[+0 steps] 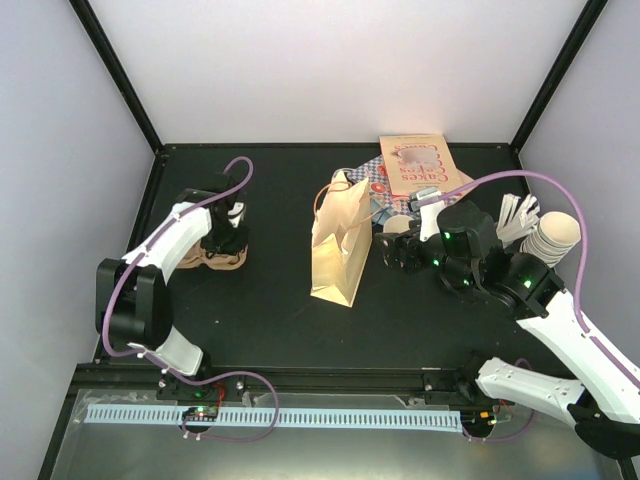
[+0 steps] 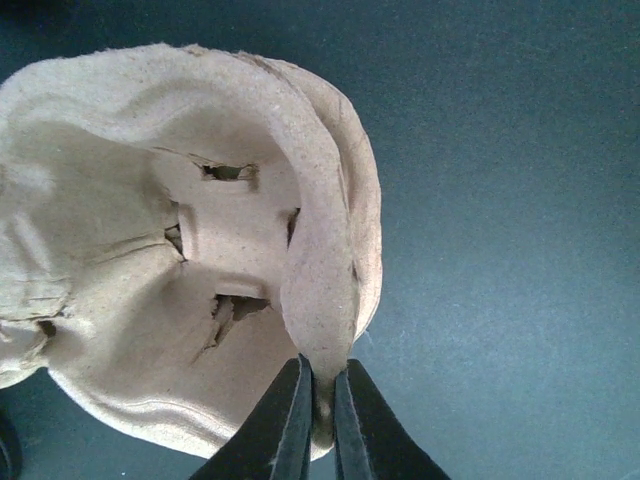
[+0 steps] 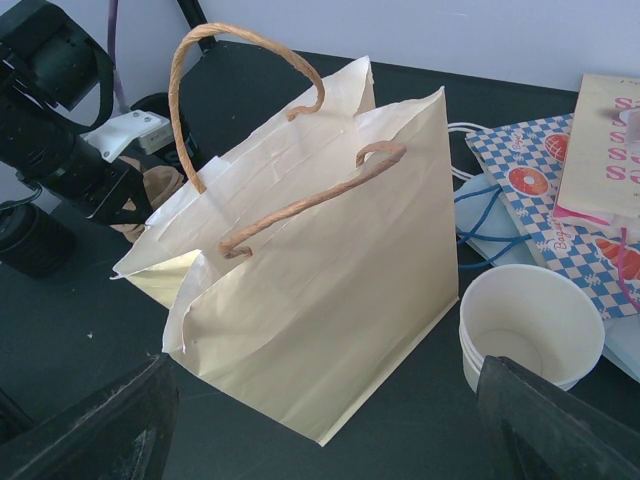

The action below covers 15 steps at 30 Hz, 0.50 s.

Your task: Pack the takeout coffee

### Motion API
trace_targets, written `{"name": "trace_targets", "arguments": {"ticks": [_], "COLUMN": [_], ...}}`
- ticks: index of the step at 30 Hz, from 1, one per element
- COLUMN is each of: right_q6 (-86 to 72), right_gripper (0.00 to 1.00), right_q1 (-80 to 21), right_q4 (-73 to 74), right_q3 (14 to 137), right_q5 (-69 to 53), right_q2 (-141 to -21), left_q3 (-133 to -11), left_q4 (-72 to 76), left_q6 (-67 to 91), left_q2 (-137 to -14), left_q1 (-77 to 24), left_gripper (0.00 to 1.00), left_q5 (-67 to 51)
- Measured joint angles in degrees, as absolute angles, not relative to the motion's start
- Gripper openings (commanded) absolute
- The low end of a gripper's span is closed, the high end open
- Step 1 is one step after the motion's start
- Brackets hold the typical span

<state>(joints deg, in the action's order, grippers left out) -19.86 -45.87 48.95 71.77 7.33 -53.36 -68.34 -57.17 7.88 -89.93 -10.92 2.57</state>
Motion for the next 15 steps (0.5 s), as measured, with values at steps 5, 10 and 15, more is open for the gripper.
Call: {"name": "trace_targets", "arguments": {"ticks": [5,10,15], "right_q6": [-19.86,-19.86,-19.88], "right_gripper": [0.84,0.84,0.84], "right_q1": [-45.87,-45.87,-45.87], "right_q4": [48.95,48.95,48.95], "right_q3": [71.77,71.77,71.77], "right_q5": [7.33,7.33,7.33], "right_q2": [-53.36,-53.36,-53.36], "left_q3": [-68.34,-68.31,-68.16], "left_q4": [-57.1,-56.97,-56.86], "left_q6": [7.64,7.38,6.83], "left_q2": [-89.93,-89.93,-89.93], "left_q1": [-10.04,-9.28,-8.29], "left_gripper": [0.1,0.1,0.1], "left_q5": [0.4,-1.26,-3.36]}}
